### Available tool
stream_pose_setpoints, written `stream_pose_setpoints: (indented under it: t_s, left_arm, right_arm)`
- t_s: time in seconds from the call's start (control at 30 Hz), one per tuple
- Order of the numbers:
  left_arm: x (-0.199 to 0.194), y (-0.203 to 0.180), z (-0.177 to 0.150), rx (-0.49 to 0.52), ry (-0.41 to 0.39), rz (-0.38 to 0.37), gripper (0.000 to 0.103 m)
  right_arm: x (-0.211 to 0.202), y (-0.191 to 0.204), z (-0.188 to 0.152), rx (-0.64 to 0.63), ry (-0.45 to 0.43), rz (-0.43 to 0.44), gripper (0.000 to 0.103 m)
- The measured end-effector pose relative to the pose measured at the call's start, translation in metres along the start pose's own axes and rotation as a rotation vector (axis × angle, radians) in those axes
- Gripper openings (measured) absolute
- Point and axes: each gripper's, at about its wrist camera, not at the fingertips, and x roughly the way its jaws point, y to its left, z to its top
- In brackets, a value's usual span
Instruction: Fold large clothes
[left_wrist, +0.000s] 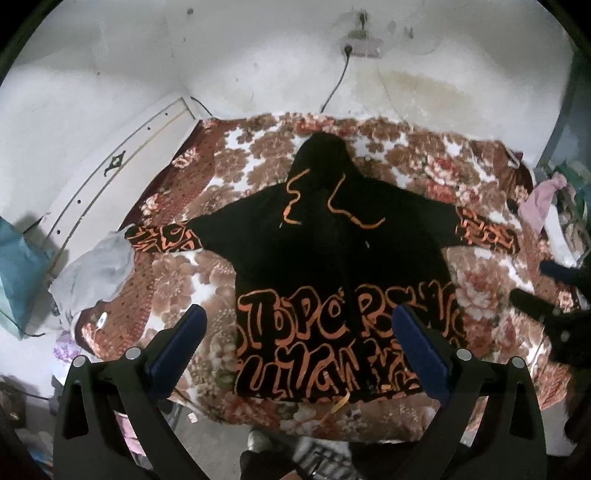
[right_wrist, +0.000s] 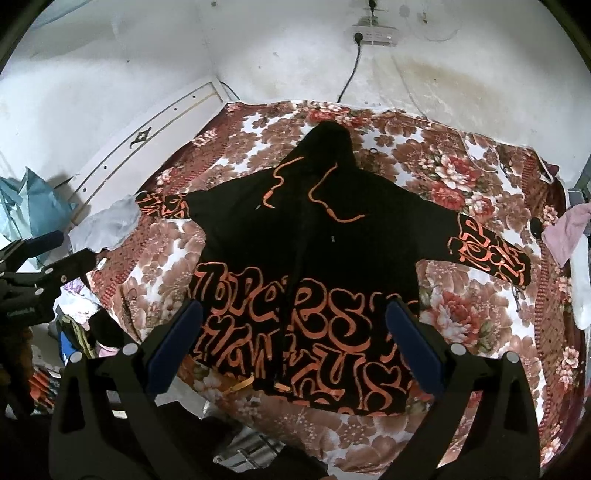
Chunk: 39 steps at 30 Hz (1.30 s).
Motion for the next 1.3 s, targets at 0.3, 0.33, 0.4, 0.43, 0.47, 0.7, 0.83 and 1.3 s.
stream_pose_setpoints:
  t_s: [0.3,0.33,0.4,0.43,0.47,0.7,0.83,1.3]
  left_arm:
    - [0.043,0.078,0.02,-0.07,0.019,0.184,0.098]
    - [0.051,0.093,0.023,-0.085,0.016,0.182,0.098]
    - [0.074,0.128,0.031,-0.1,0.029,0.208,0.098]
    - [0.094,0.155,0.037,-0.117,0.045,0.221,0.098]
    - [0.105,0.171,0.04,-0.134,0.051,0.215,0.098]
    - [0.224,0.306,0.066,-0.114,0.201,0.154,0.098]
    - [0.286,0.375,0.077,-0.152,0.24,0.163,0.098]
    - [0.431,0.504,0.094,-0.412,0.18,0.076,0.098]
  right_arm:
    - [0.047,-0.003,0.039,-0.038,0.037,0.016,0.098]
    - [0.055,0.0,0.045,-0.036,0.042,0.014,0.098]
    - [0.076,0.01,0.058,-0.031,0.054,0.002,0.098]
    - [0.089,0.016,0.065,-0.021,0.06,-0.005,0.098]
    - [0.097,0.019,0.071,-0.012,0.062,-0.011,0.098]
    - [0.166,0.085,0.12,-0.021,0.082,-0.101,0.098]
    - [0.209,0.118,0.145,-0.018,0.109,-0.12,0.098]
    - [0.347,0.199,0.184,-0.016,0.18,-0.126,0.098]
